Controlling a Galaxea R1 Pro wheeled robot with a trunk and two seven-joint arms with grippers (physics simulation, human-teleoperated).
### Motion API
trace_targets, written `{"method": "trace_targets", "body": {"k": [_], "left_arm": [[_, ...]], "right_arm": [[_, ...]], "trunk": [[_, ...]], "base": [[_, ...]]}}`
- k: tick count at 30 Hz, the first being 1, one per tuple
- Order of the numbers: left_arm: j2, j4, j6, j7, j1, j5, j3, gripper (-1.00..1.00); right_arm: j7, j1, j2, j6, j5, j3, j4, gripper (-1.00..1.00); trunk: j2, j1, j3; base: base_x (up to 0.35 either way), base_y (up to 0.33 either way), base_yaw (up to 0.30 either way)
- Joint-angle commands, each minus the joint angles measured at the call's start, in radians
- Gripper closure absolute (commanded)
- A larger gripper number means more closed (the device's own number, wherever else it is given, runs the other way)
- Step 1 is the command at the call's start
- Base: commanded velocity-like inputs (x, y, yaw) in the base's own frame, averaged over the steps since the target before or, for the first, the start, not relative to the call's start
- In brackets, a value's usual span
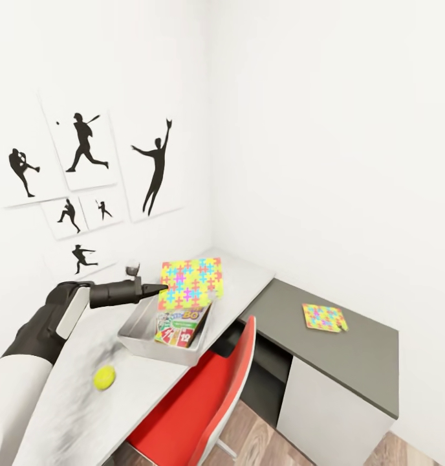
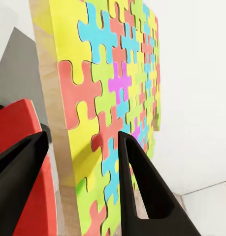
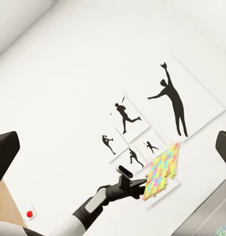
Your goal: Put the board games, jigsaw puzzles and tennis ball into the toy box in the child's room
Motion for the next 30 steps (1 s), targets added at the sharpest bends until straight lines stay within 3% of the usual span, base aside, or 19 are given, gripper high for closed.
{"method": "trace_targets", "body": {"k": [1, 5, 20, 25, 28, 30], "left_arm": [[0.0, 0.0, 0.006, 0.012, -0.001, 0.006, -0.001, 1.0], [-0.001, -0.001, 0.006, 0.098, -0.001, 0.007, 0.0, 1.0], [-0.002, 0.002, 0.004, 0.151, 0.0, 0.005, -0.004, 1.0], [-0.001, 0.003, 0.004, 0.197, 0.0, 0.006, -0.001, 1.0], [0.0, 0.006, 0.004, 0.236, 0.0, 0.006, 0.019, 1.0], [0.0, 0.006, 0.004, 0.295, 0.0, 0.007, 0.06, 1.0]], "right_arm": [[0.001, 0.0, -0.001, 0.011, -0.003, 0.0, 0.0, -1.0], [0.001, 0.0, -0.001, 0.011, -0.003, 0.0, 0.0, -1.0], [0.001, 0.0, 0.0, 0.011, -0.003, 0.0, 0.0, -1.0], [0.0, 0.0, 0.0, 0.011, -0.003, 0.0, 0.0, -1.0], [0.001, 0.0, 0.001, 0.011, -0.003, 0.0, 0.0, -1.0], [0.001, 0.0, 0.002, 0.011, -0.003, -0.003, 0.0, -1.0]], "trunk": [[-0.002, 0.001, -0.002], [-0.002, 0.001, -0.002], [-0.002, 0.001, 0.0], [-0.002, 0.001, 0.003], [-0.002, 0.001, 0.003], [-0.002, 0.001, 0.003]], "base": [[0.275, -0.087, 0.0], [0.12, -0.032, 0.0], [0.038, -0.122, 0.011], [0.031, -0.125, 0.082], [0.127, 0.066, 0.02], [0.097, 0.058, 0.005]]}}
